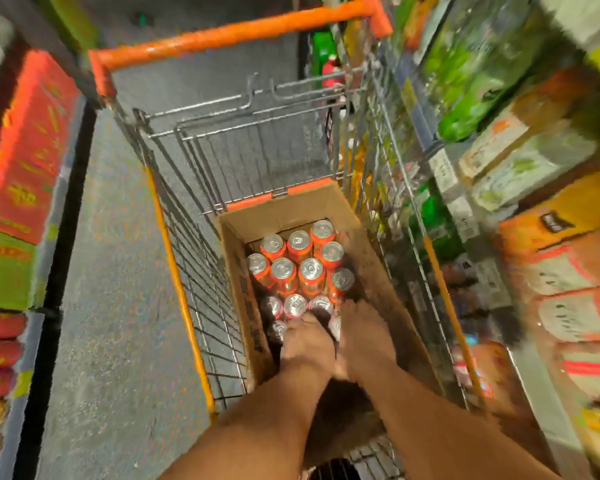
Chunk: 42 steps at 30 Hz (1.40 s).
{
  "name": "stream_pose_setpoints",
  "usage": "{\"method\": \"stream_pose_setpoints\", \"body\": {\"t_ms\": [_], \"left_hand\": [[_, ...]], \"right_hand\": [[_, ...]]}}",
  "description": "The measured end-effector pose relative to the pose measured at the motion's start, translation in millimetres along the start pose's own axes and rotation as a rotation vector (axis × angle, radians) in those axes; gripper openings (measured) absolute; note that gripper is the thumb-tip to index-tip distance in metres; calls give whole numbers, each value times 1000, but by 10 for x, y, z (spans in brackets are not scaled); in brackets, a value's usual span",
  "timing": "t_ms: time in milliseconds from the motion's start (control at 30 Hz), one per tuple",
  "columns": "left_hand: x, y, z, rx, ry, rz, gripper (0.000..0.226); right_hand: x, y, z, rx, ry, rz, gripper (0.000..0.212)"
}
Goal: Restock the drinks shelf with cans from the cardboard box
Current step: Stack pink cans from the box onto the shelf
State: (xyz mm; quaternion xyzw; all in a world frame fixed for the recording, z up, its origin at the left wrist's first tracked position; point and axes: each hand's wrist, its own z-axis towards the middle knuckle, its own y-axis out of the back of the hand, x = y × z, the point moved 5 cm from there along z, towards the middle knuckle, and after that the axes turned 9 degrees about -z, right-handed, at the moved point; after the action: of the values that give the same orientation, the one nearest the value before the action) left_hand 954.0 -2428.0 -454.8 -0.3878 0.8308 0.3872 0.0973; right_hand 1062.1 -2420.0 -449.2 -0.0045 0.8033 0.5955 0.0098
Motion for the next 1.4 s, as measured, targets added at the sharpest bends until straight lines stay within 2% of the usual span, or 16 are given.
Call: {"method": "stream_pose_setpoints", "body": {"t_ms": [100,167,267,333,433,500,600,767,867,1000,1067,1200,1333,1400], "left_hand": [[-130,346,-245,37,-158,54,36],[-235,637,-454,62,-315,158,36],[-419,1139,-852,24,-575,264,57],[-592,1487,-1232,7,-714,242,63],[-919,1944,-1870,35,-863,154,56],[-1172,2152,-2339,55,-996,33,59],[-1518,2321,-3131,154,-1145,-125,50],[-1903,2269,-4317,334,-1354,-227,43],[-2029,2153,-4991,456,-1435,-301,43],[-2070,1956,-5741,593,-1475,-400,54],[-2057,1837,-6091,669,-1491,-425,61],[-1954,1591,-6800,831,-1458,-488,23],[-1891,1201,-7417,924,-1447,-506,28],[-1855,1027,-7683,927,-1474,-517,22]], "right_hand": [[57,632,-304,-146,-87,159,55],[66,1016,-579,-204,-230,265,57],[104,1520,-1062,-314,-406,306,49],[88,1926,-1429,-387,-607,515,64],[53,2505,-2014,-510,-702,665,66],[45,2926,-2460,-621,-740,668,64],[-30,3488,-3089,-747,-783,653,62],[-175,4212,-4107,-965,-841,615,67],[-295,4505,-4734,-1067,-920,589,78],[-423,4715,-5600,-1203,-983,613,48],[-469,4770,-6035,-1254,-1004,624,42],[-614,4740,-6840,-1312,-1068,636,41],[-768,4681,-7553,-1328,-1107,607,44],[-863,4631,-7853,-1327,-1109,596,51]]}}
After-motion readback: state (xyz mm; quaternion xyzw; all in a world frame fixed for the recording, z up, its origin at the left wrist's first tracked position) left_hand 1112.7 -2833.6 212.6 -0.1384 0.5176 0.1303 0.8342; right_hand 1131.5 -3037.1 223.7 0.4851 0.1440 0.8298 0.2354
